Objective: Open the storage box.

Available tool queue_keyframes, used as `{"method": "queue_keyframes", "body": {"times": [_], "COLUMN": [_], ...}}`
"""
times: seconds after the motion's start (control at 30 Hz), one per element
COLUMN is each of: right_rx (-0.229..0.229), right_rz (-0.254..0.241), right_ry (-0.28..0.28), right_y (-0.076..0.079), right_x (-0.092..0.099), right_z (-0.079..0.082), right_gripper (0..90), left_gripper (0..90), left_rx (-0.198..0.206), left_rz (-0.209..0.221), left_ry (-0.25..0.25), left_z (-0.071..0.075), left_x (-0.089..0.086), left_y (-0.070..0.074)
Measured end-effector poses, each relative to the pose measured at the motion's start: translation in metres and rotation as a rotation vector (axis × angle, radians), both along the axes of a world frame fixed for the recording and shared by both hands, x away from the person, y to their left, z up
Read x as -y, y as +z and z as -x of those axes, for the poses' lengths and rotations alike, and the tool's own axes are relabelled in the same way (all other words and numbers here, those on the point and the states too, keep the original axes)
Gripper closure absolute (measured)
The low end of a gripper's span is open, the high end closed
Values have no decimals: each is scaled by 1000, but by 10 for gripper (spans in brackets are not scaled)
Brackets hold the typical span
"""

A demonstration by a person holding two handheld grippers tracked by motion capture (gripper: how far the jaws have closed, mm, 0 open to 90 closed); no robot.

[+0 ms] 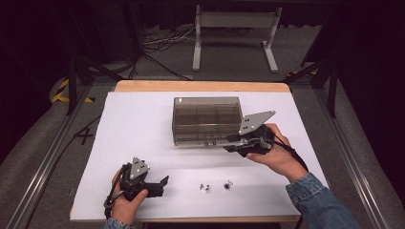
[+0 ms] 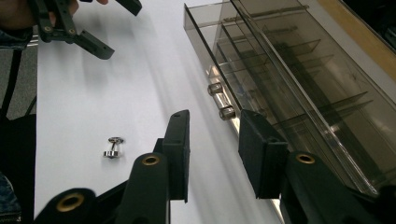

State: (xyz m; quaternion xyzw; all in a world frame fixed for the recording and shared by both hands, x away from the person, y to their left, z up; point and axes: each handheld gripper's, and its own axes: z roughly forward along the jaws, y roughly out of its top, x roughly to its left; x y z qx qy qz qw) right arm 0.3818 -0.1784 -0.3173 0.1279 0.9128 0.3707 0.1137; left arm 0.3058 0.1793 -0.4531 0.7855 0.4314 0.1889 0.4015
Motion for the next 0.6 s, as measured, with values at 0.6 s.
{"method": "queue_keyframes", "body": {"times": [0.6], "right_rx": [-33], "right_rz": [73], "right_ry": [-21], "right_y": [0], "right_x": [-4], "right_z": [-36], "right_gripper": [601], "left_gripper": [3], "left_rx": [-3], "left_rz": [1], "left_ry": [0], "left_z": [0], "left_x": [0], "left_y": [0]}}
